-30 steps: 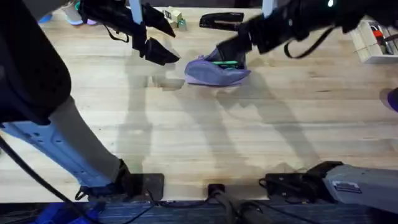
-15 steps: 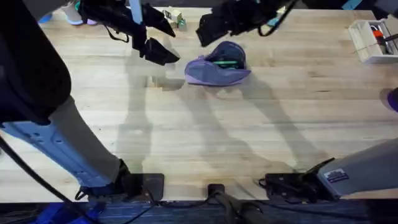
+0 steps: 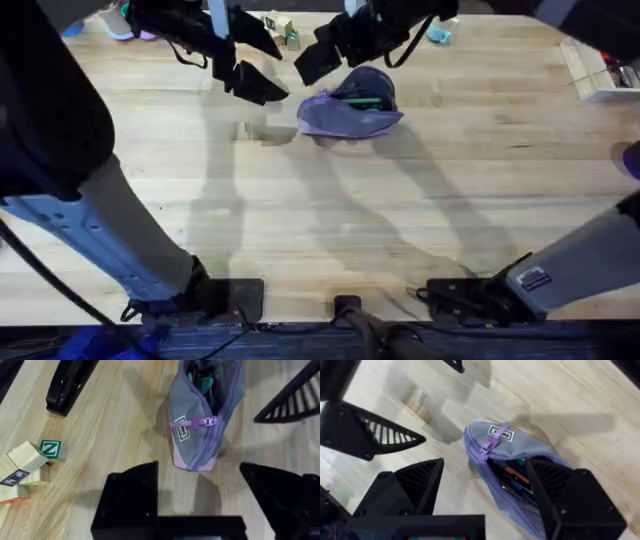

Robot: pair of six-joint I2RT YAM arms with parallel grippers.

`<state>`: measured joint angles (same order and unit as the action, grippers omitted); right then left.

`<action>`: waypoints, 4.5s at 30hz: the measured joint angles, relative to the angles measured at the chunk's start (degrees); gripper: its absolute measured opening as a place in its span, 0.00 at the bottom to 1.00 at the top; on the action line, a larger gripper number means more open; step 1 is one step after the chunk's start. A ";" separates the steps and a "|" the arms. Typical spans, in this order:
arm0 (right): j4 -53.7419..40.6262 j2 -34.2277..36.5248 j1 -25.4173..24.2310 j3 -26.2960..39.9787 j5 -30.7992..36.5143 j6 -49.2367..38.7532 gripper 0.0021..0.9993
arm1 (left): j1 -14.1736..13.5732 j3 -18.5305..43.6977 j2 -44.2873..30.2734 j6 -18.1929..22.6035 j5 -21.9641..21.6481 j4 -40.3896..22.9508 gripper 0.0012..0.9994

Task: Unzip the bag, pick up the pens from the table one at a time and place them inside, then zip the bag closed.

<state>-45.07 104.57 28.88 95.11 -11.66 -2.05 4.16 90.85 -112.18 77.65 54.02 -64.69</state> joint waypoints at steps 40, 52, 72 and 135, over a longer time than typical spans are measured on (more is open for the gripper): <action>4.92 10.80 0.75 0.02 -4.11 0.53 0.64 | 0.00 0.00 0.00 0.02 0.00 1.07 0.99; 3.81 11.11 1.00 0.11 -4.71 0.58 0.10 | 0.00 0.00 0.00 0.02 0.01 1.08 0.99; -0.68 11.44 -0.96 6.36 -4.59 0.53 0.03 | 0.00 0.00 0.02 0.02 0.14 1.07 0.99; -8.04 8.92 -1.67 10.91 0.61 -0.32 0.03 | -8.40 0.00 -10.49 -0.01 15.33 8.27 0.04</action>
<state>-53.11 113.48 27.21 106.02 -11.05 -2.37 -4.24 90.85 -122.67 77.64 69.35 -56.42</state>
